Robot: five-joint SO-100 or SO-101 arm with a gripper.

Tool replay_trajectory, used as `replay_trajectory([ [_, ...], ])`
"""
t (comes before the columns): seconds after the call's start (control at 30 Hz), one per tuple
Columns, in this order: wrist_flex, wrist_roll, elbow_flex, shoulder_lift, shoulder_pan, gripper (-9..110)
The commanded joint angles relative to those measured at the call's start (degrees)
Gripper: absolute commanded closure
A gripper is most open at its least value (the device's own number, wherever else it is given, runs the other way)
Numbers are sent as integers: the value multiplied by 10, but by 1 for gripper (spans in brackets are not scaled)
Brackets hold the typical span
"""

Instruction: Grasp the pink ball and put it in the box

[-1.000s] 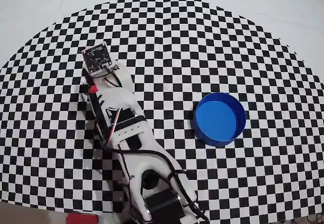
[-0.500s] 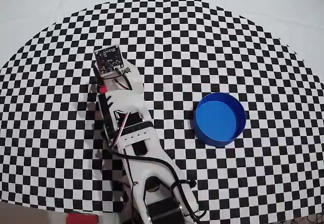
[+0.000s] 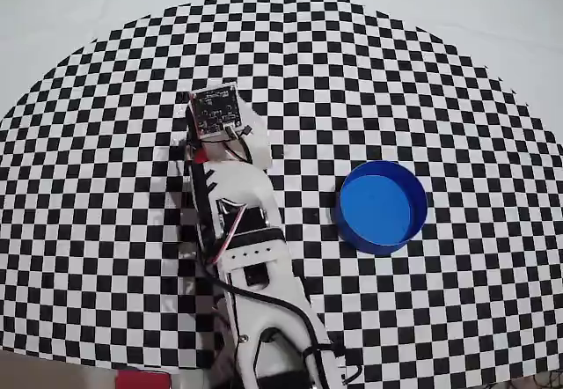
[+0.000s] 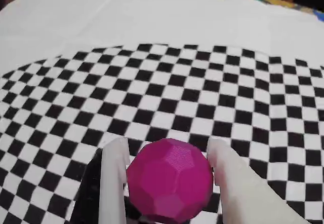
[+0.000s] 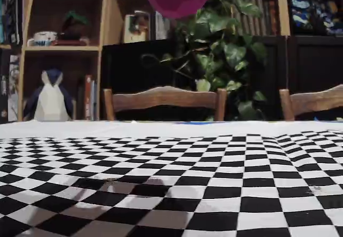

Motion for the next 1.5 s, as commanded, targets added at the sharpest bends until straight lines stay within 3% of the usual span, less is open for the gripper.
replay_trajectory([
  [0.0,0,3,4,28,14,101],
  [1.47,25,-3,69,129,193,101],
])
